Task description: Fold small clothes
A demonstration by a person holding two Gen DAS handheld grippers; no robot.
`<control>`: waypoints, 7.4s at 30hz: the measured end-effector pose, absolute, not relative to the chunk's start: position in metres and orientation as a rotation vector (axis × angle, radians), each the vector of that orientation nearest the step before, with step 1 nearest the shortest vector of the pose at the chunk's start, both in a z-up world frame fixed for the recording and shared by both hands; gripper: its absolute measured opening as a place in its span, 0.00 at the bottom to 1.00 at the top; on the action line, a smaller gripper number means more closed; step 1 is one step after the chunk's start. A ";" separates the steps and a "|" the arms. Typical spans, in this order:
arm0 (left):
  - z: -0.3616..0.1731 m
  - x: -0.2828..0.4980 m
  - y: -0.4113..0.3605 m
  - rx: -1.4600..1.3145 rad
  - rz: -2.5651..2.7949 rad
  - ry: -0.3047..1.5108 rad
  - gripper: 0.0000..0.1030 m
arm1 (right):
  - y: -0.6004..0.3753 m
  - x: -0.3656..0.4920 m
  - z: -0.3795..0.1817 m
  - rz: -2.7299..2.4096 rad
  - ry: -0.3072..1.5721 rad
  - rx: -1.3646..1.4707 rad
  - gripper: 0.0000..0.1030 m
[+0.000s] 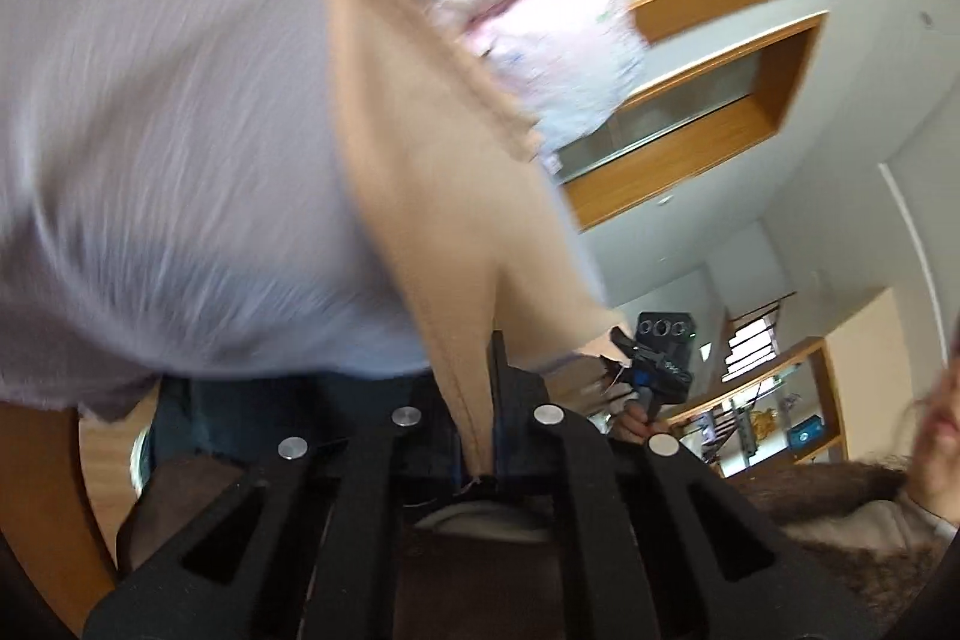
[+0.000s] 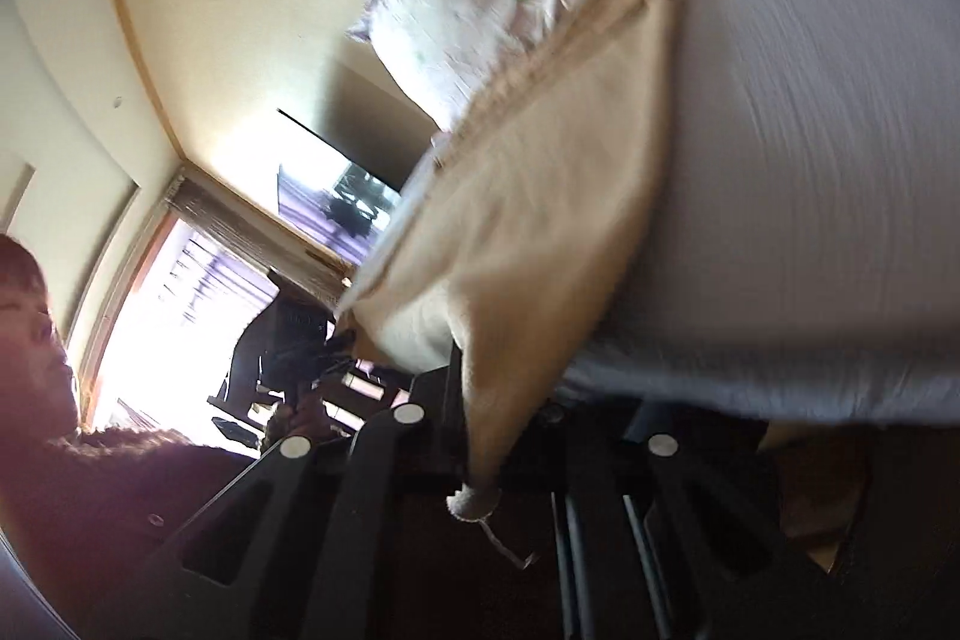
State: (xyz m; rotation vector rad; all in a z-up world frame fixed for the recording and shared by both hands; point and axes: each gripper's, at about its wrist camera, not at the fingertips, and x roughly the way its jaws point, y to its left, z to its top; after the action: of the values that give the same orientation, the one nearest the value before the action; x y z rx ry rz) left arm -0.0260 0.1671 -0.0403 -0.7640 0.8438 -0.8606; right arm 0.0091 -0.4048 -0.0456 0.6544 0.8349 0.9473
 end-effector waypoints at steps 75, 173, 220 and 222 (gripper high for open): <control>0.086 0.230 -0.059 -0.477 -0.915 0.912 0.67 | -0.441 0.277 0.015 0.488 0.573 0.855 0.84; 0.000 0.117 0.043 0.099 -0.148 0.957 0.99 | -0.228 0.117 -0.021 0.151 0.980 -0.062 0.98; 0.001 0.117 0.043 0.101 -0.151 0.953 0.99 | -0.228 0.119 -0.022 0.154 0.976 -0.061 0.98; 0.001 0.117 0.043 0.101 -0.149 0.952 0.99 | -0.228 0.119 -0.022 0.154 0.976 -0.061 0.98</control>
State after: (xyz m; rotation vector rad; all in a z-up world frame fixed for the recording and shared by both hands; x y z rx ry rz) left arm 0.1166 0.0428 0.0005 0.1010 0.9516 -0.1492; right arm 0.1188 -0.2283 -0.0224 -0.0607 0.9762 0.1536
